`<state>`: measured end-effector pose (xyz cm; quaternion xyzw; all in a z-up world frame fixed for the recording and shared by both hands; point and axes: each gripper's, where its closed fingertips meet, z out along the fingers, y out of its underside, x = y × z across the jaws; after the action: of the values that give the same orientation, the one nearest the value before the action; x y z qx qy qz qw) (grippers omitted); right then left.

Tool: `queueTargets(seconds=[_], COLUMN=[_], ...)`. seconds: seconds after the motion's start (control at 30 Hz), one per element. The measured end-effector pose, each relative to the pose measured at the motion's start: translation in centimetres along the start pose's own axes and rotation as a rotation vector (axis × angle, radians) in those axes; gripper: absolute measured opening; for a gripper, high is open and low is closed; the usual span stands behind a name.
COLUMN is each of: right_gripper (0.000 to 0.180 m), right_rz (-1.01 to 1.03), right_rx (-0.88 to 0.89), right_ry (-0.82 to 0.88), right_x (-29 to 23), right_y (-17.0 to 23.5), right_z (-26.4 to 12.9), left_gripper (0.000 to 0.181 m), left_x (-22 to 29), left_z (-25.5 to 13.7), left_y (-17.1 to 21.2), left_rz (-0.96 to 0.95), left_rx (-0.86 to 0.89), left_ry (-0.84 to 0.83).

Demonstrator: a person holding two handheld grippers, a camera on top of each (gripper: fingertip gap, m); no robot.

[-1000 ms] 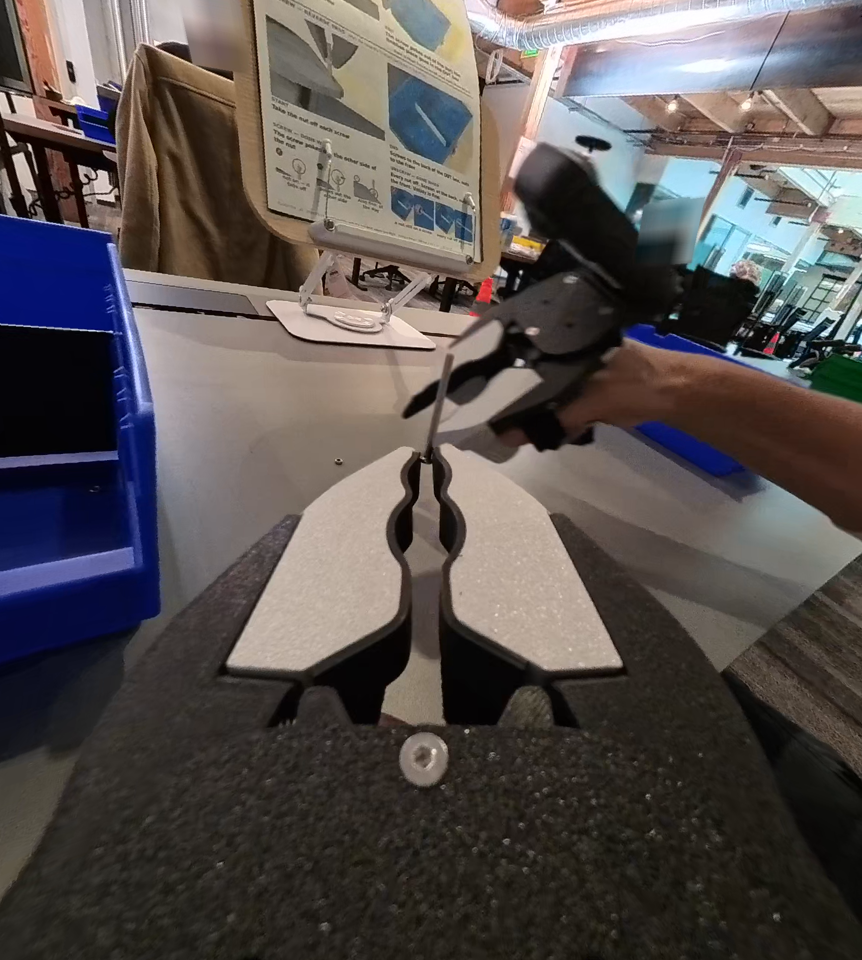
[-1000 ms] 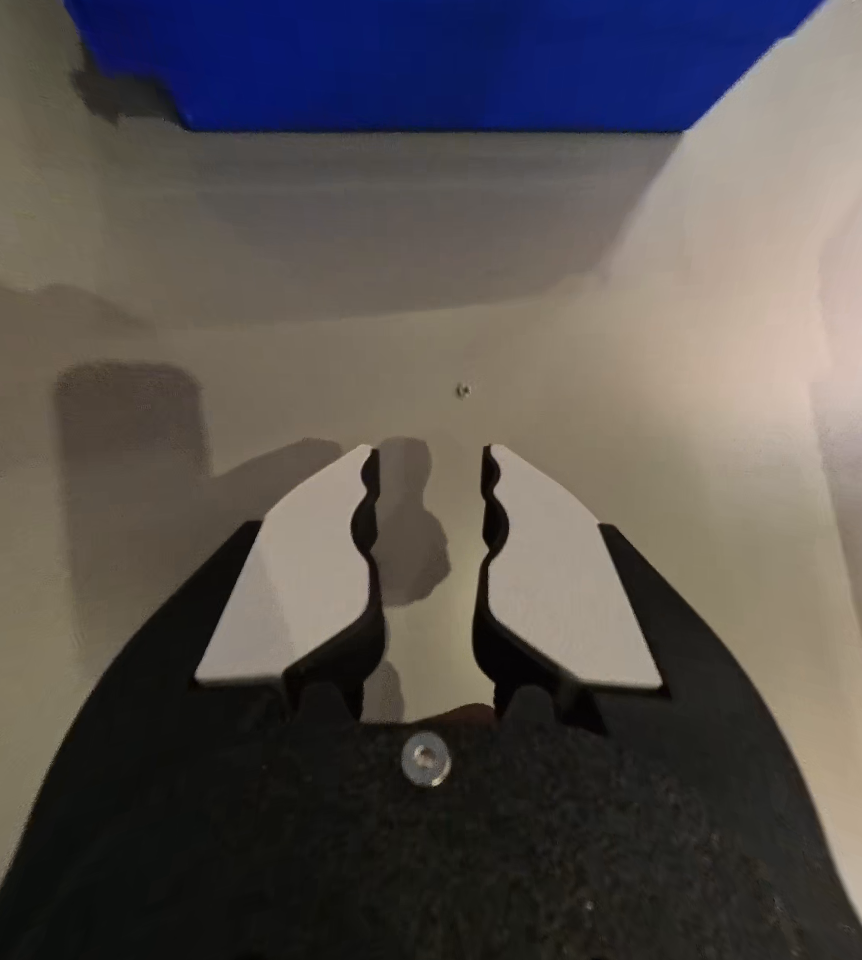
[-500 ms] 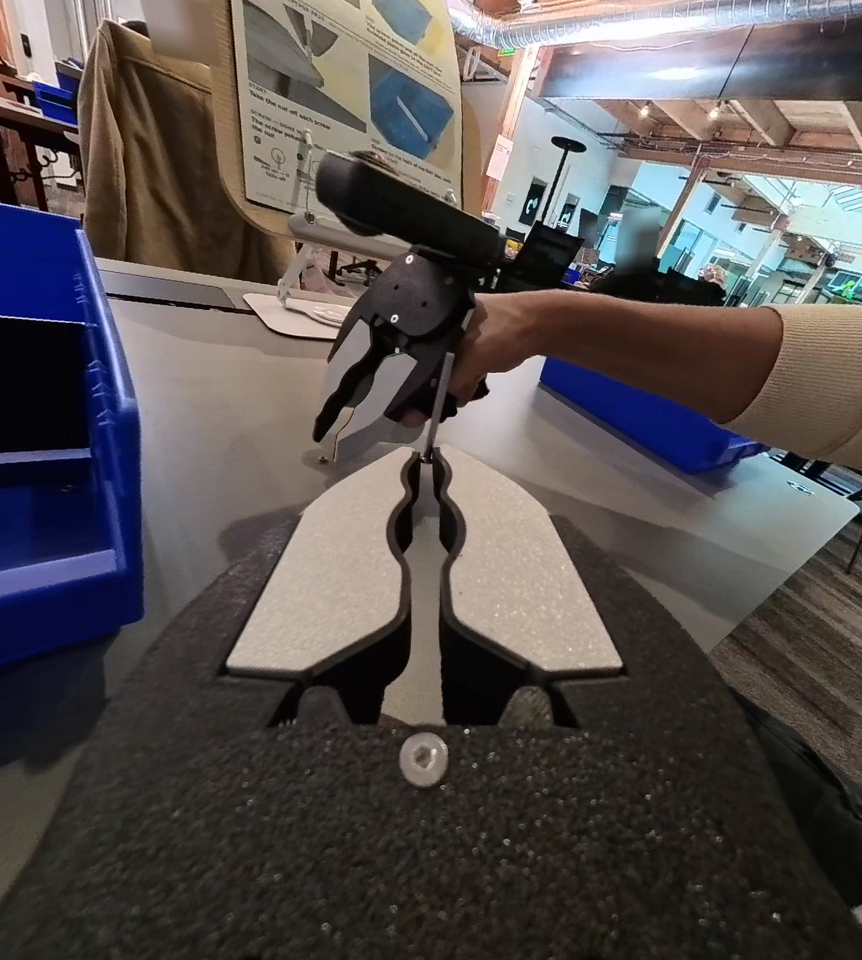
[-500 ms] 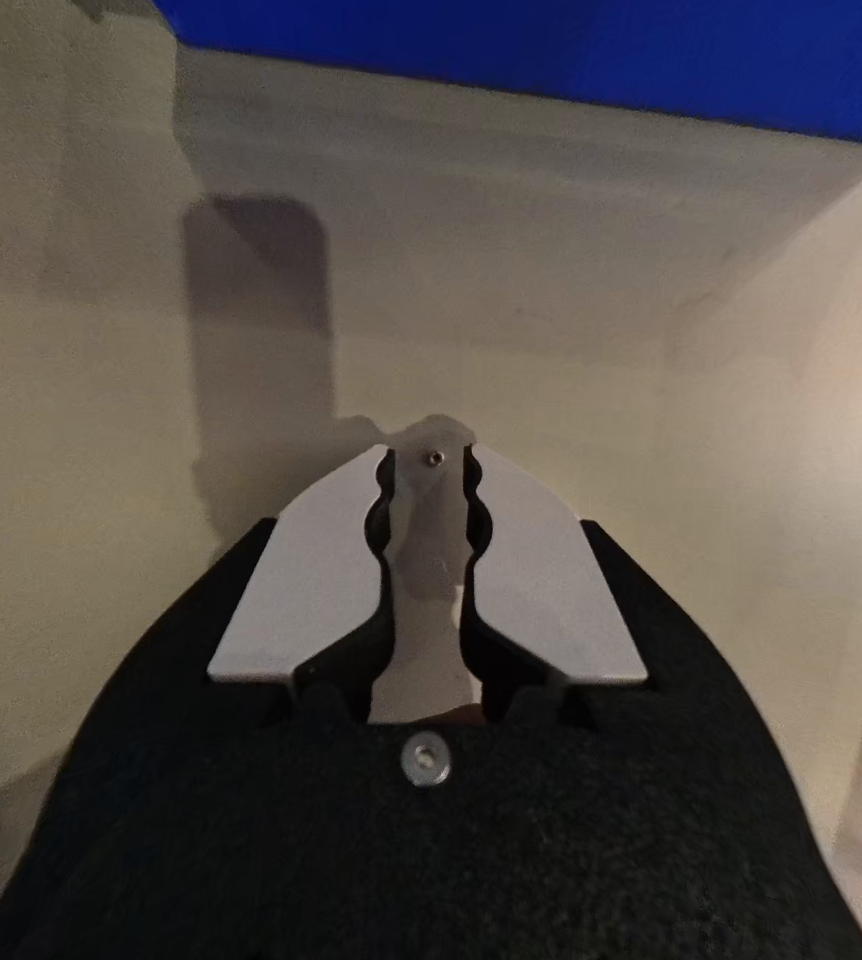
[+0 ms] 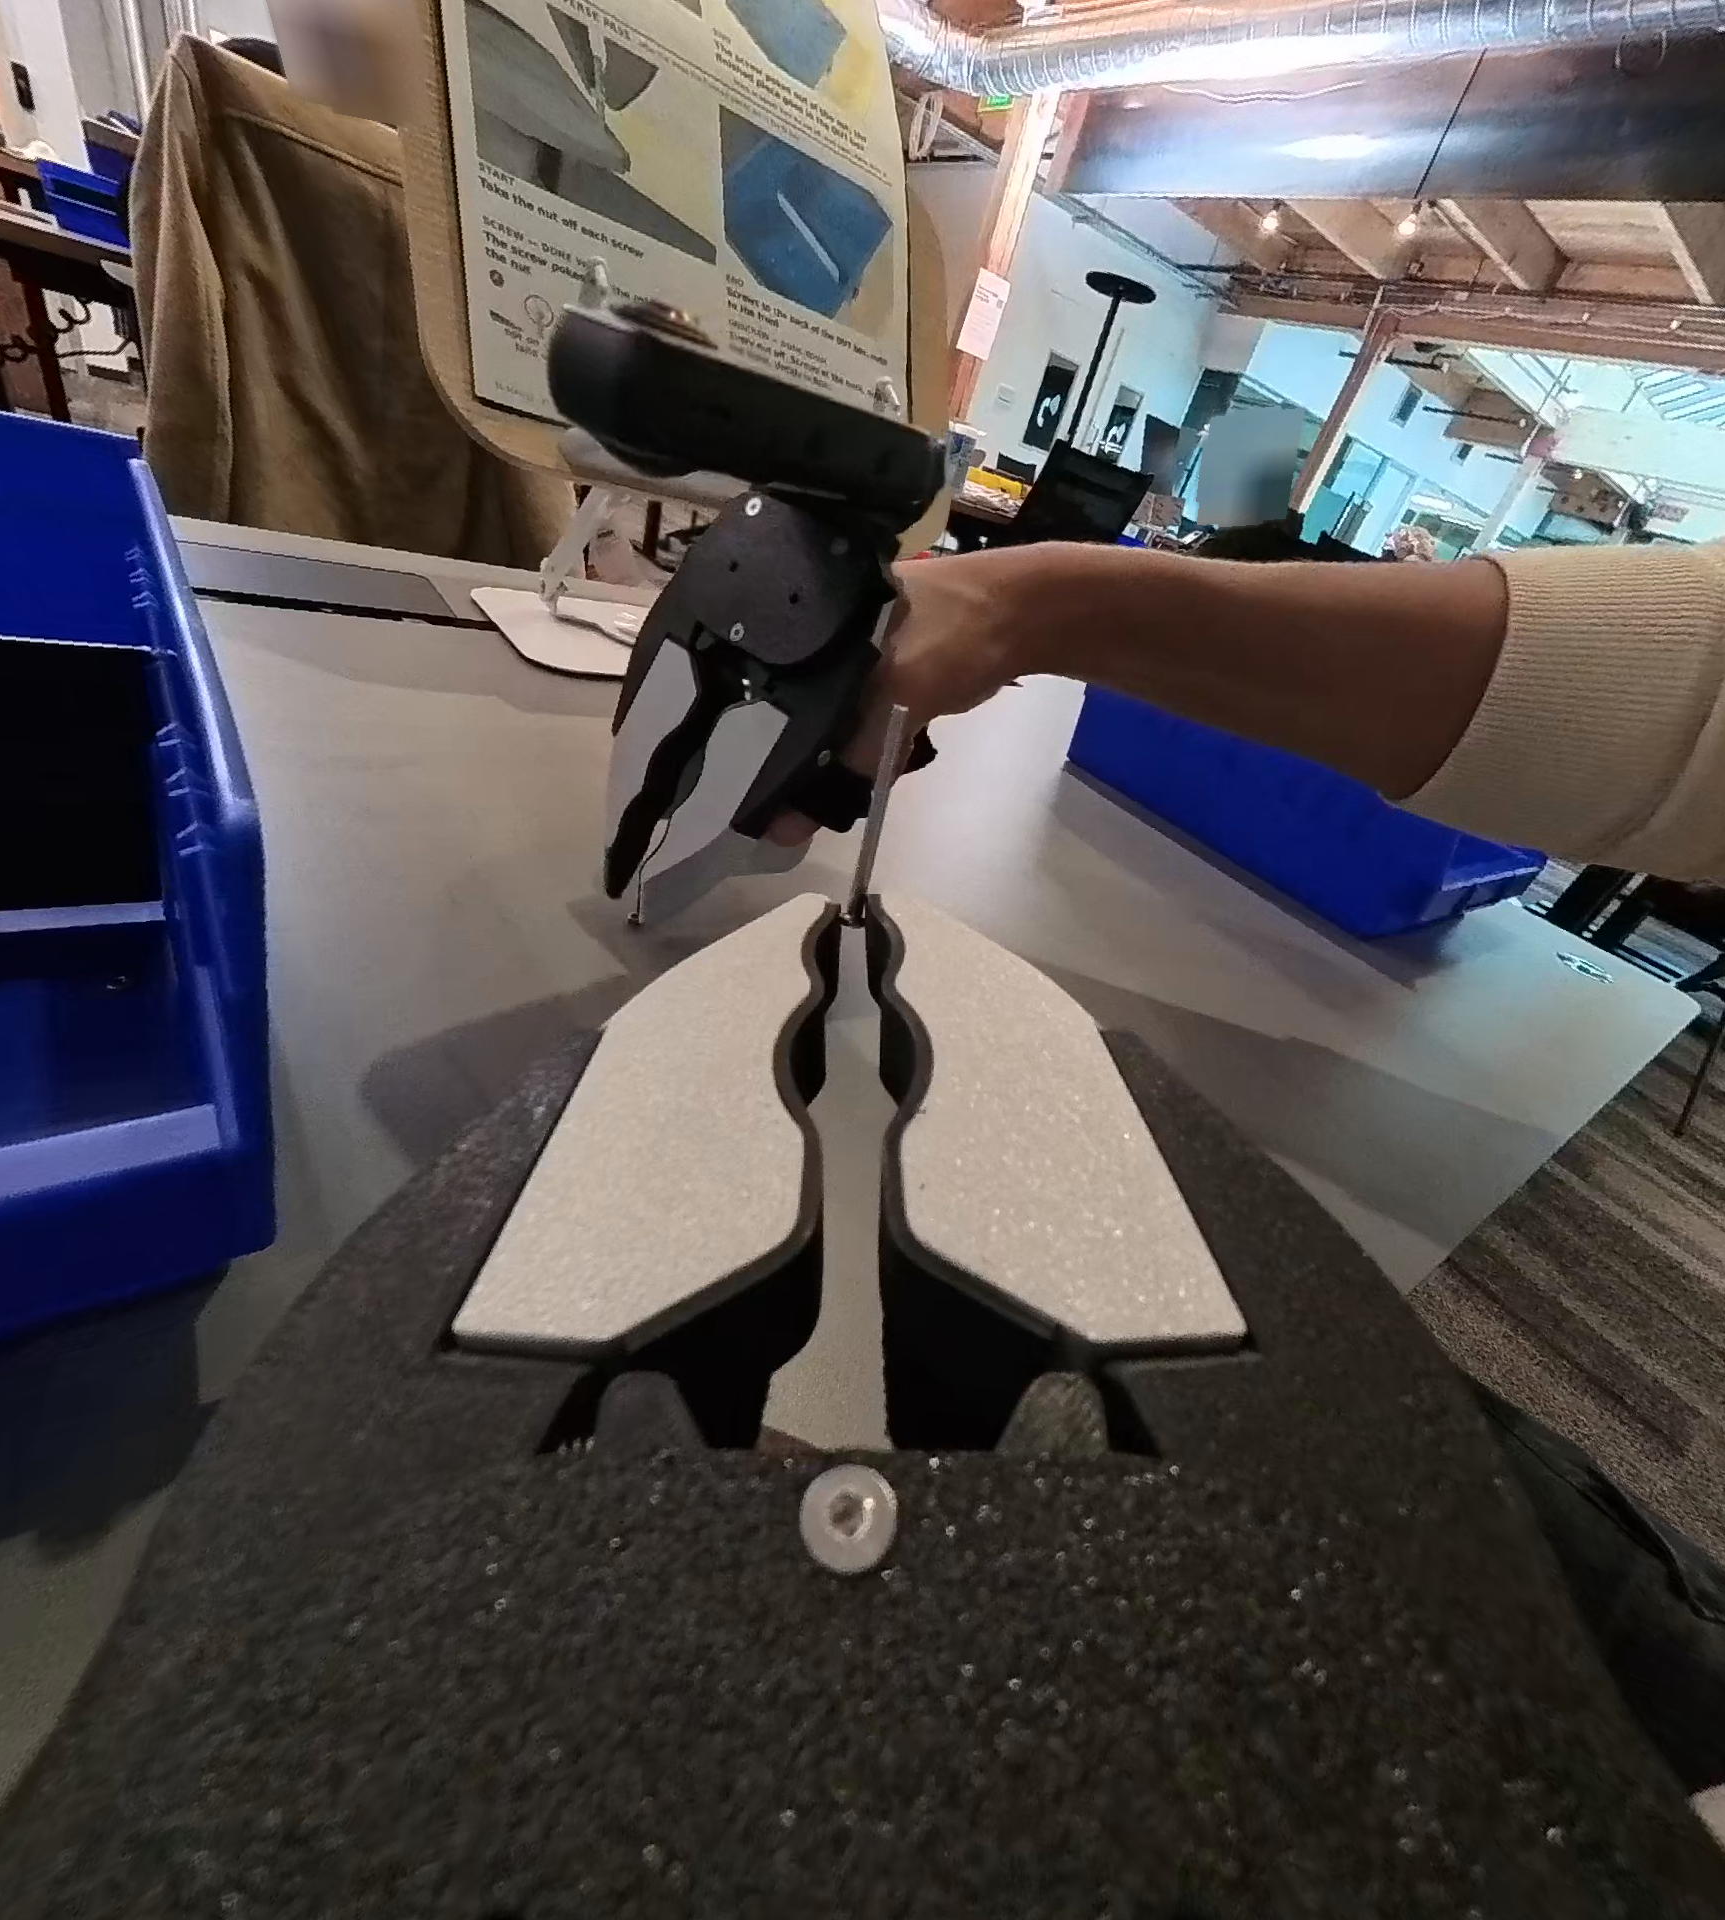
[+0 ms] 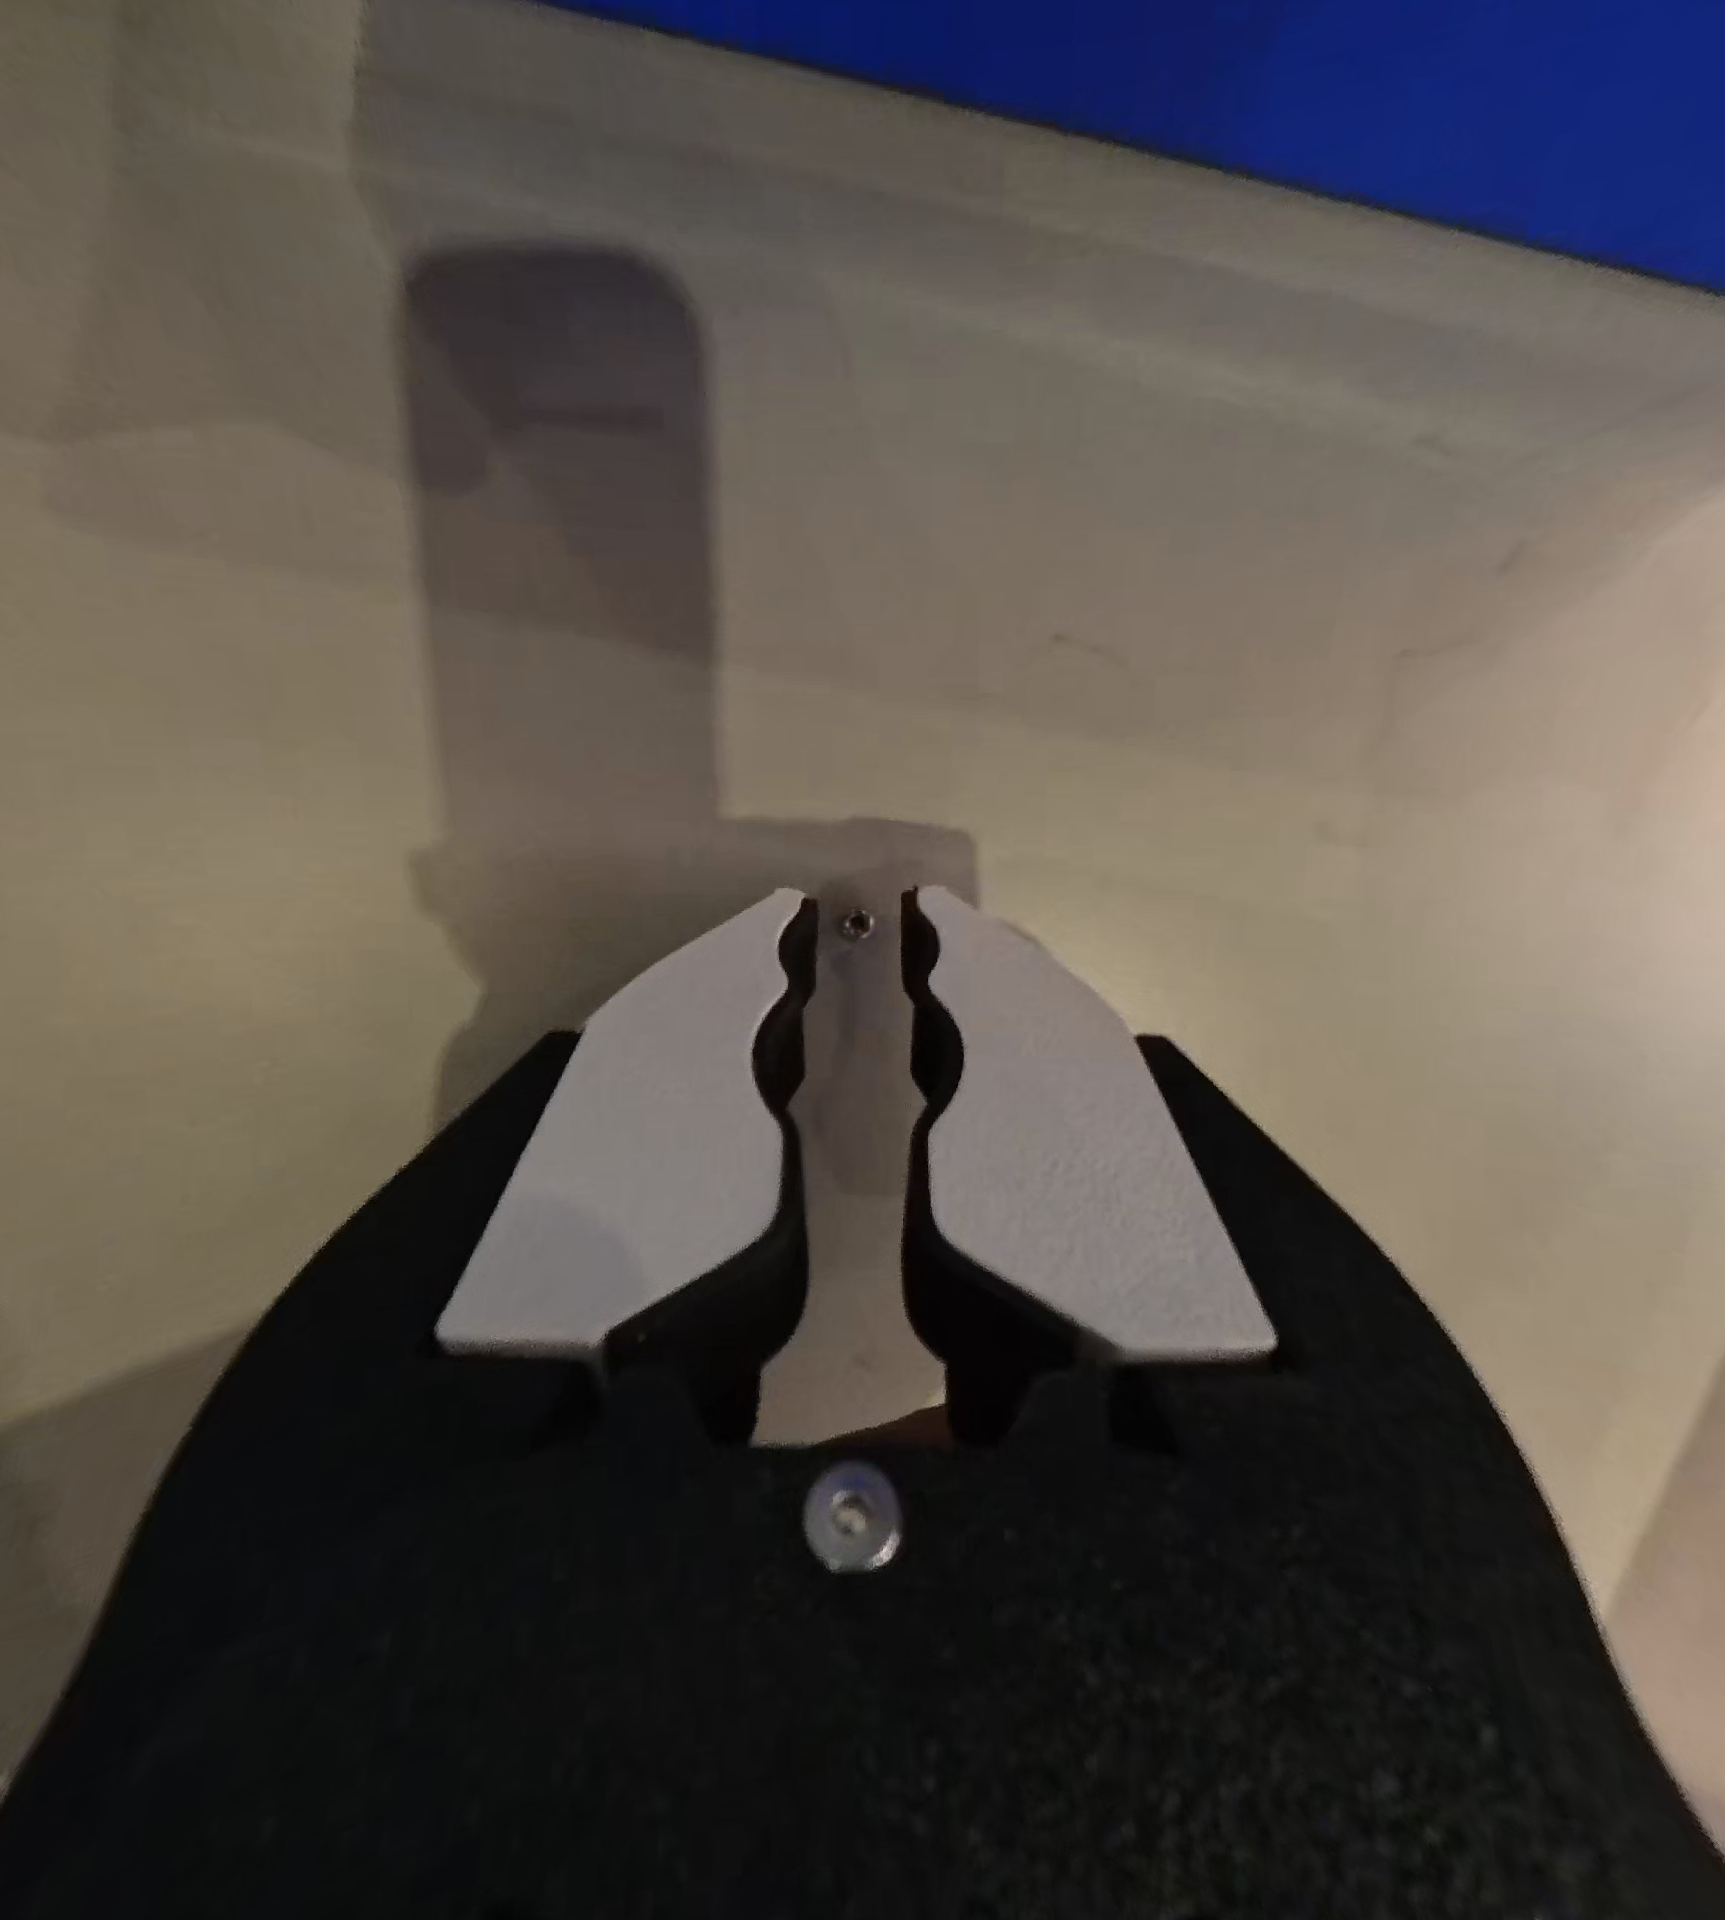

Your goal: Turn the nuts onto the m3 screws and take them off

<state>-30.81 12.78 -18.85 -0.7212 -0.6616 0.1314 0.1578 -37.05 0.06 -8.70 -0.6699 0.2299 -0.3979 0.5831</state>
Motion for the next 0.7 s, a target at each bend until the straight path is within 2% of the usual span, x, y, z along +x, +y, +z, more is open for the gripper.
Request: queueTargets(seconds=[0.03,0.7], right_gripper=[0.015,0.008], right_rz=[0.001,0.004], right_rx=[0.000,-0.007], right_ry=[-0.002,-0.030], right_x=[-0.01,-0.29], right_y=[0.04,0.33], right_z=[0.00,0.42], left_gripper=[0.004,0.004], left_x=[0.02,0.15], left_z=[-0.01,0.02], left_y=[0.00,0.08], left_rz=[0.001,0.004], left_rx=[0.000,-0.006], left_ry=[0.002,0.010])
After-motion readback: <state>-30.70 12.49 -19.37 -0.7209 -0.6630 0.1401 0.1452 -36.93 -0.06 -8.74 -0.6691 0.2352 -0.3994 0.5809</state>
